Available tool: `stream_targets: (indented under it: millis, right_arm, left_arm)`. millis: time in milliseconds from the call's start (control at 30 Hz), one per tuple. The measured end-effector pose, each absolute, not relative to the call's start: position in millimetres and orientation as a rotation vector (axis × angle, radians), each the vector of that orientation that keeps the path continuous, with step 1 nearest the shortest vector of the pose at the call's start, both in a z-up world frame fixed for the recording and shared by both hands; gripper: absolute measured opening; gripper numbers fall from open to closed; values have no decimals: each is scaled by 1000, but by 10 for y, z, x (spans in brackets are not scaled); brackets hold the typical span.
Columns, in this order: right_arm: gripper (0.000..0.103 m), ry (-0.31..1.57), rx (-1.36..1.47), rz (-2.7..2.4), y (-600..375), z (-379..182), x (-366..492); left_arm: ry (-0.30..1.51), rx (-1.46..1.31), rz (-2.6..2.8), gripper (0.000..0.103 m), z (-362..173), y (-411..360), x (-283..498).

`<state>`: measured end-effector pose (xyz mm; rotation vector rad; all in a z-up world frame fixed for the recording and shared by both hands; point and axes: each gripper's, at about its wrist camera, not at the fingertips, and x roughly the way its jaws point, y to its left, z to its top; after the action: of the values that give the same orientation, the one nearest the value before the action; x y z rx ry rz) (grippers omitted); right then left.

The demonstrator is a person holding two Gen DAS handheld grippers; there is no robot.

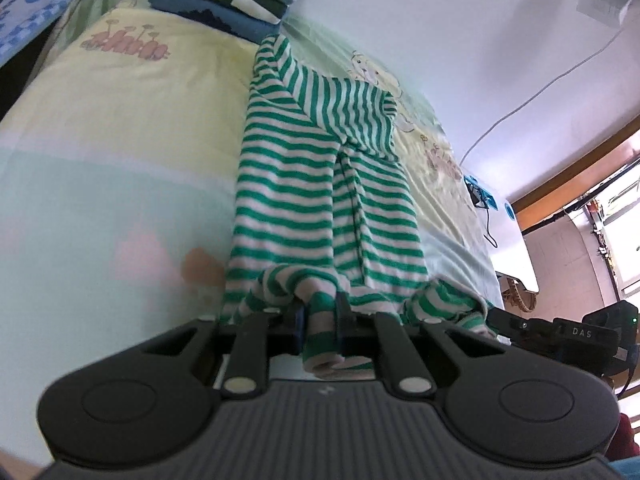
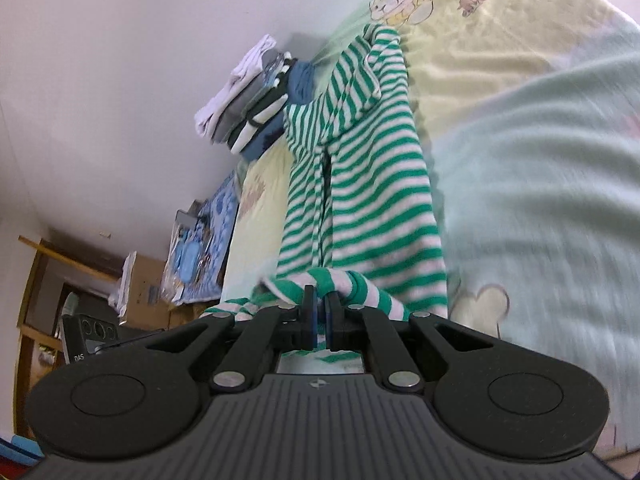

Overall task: Fold clothes
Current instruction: 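Lift the hem end with both grippers and fold it toward the collar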

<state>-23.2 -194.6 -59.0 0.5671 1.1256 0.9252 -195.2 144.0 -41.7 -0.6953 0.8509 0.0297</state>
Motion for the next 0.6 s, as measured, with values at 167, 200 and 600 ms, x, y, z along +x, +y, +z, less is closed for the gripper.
stream_targets:
  millis: [167, 200, 600]
  right_arm:
    - [4, 1091, 562, 876, -1819, -619, -67]
    - [4, 1086, 559, 868, -1791, -625, -38]
    - [4, 1055, 499, 811, -1520, -703, 191]
  left_arm:
    - [870, -715, 5, 8, -503, 1616, -1708]
    - [874, -720, 1, 8, -520, 1651, -1667]
    - [907, -785, 9, 8, -662, 1918, -1343]
